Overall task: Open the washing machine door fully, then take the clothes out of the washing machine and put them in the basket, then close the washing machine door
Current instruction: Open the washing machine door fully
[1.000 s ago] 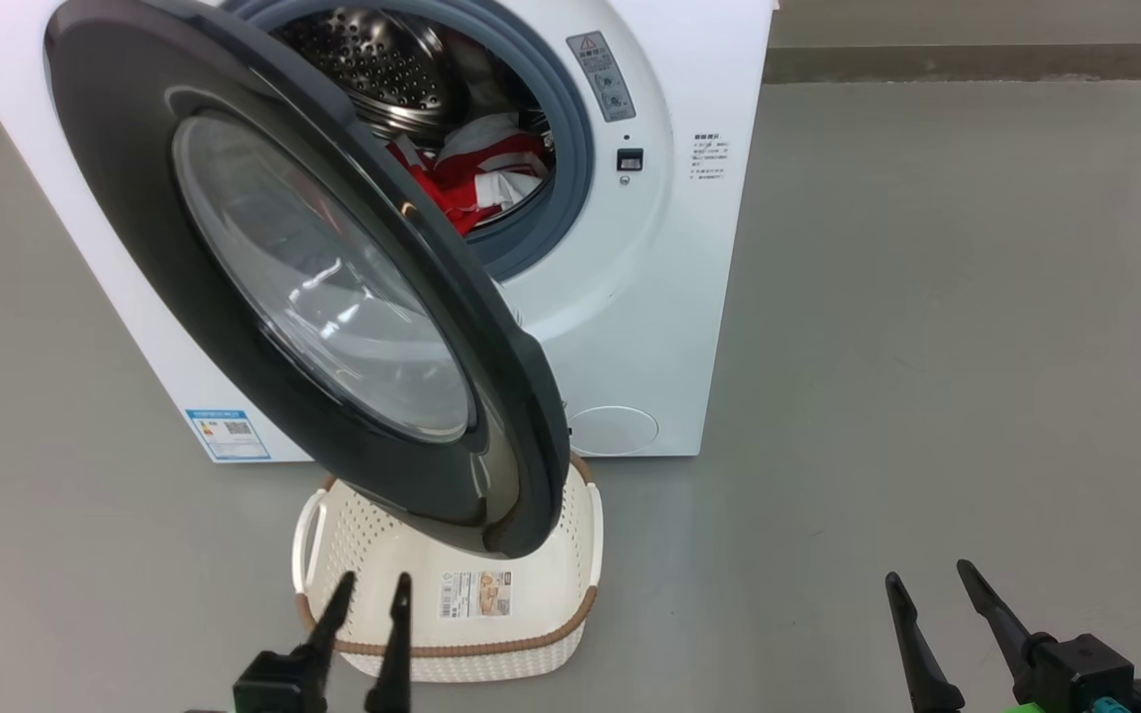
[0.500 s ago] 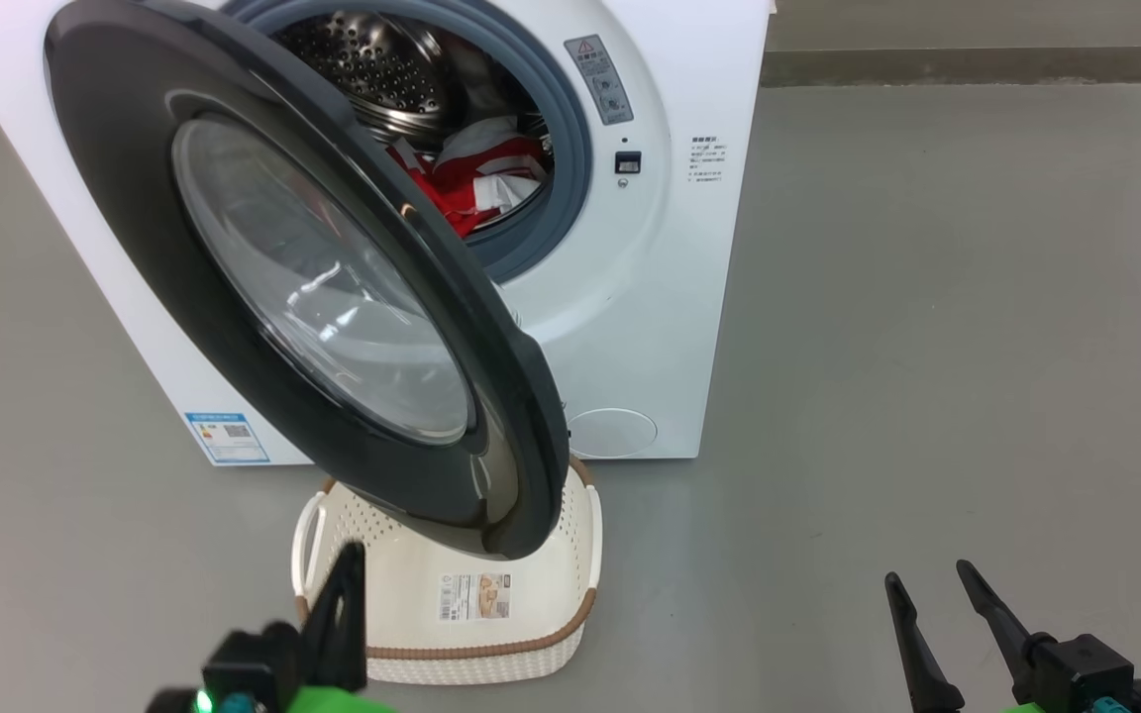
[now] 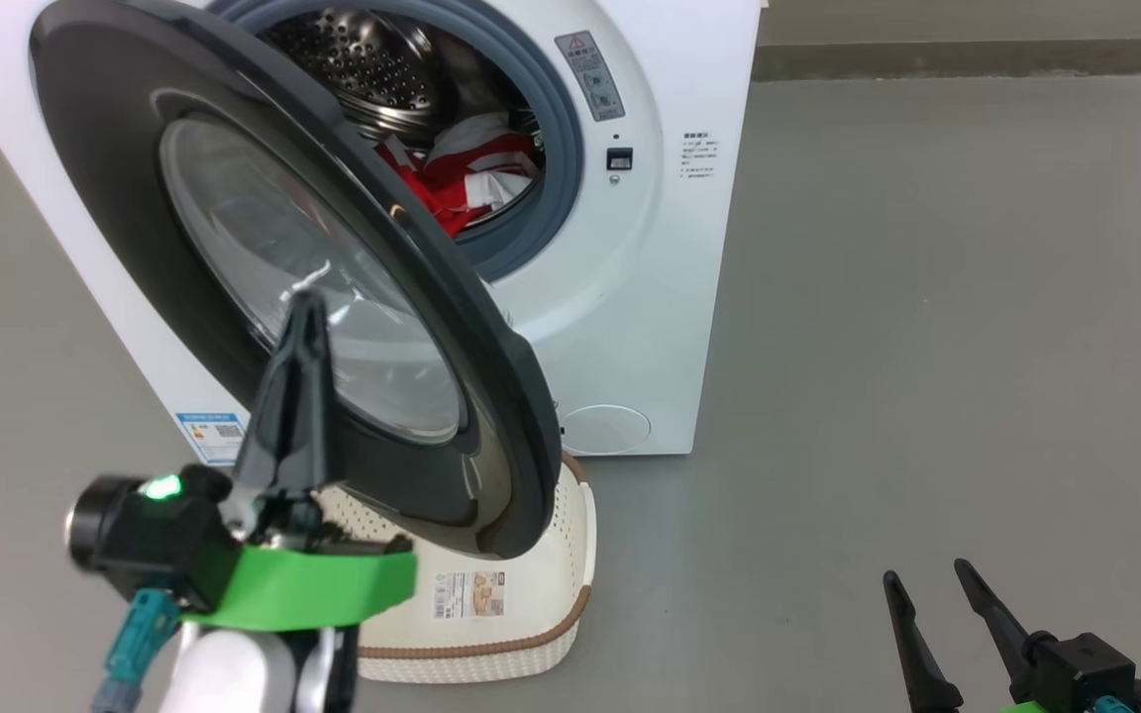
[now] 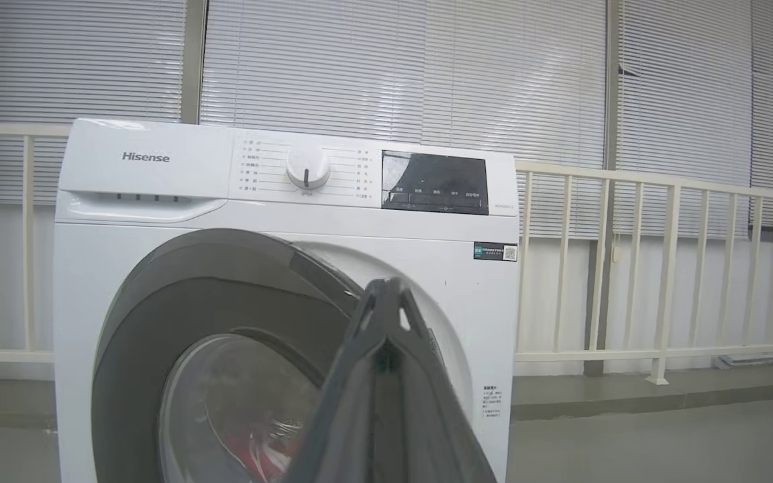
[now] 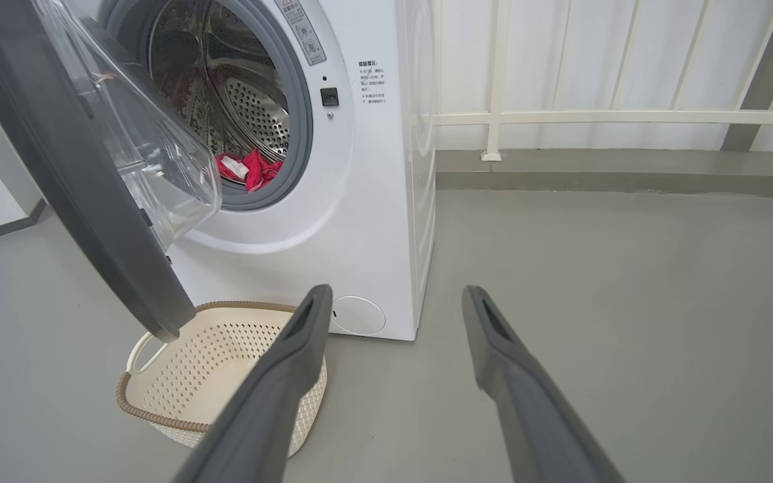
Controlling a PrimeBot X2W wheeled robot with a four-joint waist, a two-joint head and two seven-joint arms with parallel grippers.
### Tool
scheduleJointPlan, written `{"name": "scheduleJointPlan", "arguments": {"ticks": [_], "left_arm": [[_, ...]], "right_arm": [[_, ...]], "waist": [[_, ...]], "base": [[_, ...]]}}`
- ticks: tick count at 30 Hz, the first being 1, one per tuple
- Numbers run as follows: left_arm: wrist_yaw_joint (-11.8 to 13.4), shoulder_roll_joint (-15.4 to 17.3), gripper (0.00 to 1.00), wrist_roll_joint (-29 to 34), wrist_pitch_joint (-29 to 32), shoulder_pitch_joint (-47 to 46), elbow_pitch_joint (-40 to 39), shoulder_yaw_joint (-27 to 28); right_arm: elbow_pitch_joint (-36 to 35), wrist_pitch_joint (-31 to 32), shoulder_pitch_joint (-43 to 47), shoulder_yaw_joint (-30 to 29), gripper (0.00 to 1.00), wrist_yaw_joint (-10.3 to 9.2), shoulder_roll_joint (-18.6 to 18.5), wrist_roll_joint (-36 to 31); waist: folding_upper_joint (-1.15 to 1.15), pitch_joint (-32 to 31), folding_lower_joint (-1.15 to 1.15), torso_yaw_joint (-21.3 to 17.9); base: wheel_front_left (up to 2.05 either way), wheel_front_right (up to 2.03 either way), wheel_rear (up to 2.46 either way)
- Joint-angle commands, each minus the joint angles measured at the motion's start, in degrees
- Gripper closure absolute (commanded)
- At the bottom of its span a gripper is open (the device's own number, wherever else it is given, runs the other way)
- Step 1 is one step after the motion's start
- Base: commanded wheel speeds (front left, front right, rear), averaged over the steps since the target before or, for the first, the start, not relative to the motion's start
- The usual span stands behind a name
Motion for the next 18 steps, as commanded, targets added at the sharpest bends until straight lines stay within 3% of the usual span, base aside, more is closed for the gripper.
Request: {"name": "scheduleJointPlan", "arguments": {"ticks": [1, 9, 18], "left_arm": [[-0.01, 0.34, 1.0, 0.36, -0.32, -3.2, -2.86, 0.32], [1.27, 0.23, 1.0, -4.79, -0.32, -6.6, -3.75, -11.64], [3.0, 0.22, 1.0, -13.1, 1.43, -8.76, 5.98, -22.57]], "right_arm": [[-1.5, -0.5, -2.67, 1.47, 0.0, 0.36, -0.75, 0.03], [-1.35, -0.28, -3.01, 1.81, 0.0, 0.36, -0.75, 0.18], [-1.64, 0.07, -3.43, 2.19, 0.0, 0.36, -0.75, -0.03]], "waist": [[0.0, 0.17, 0.0, -0.29], [0.0, 1.0, 0.0, -1.86], [0.0, 1.92, 0.0, -3.61]], "base": [[0.0, 0.0, 0.0], [0.0, 0.0, 0.0], [0.0, 0.0, 0.0]]}}
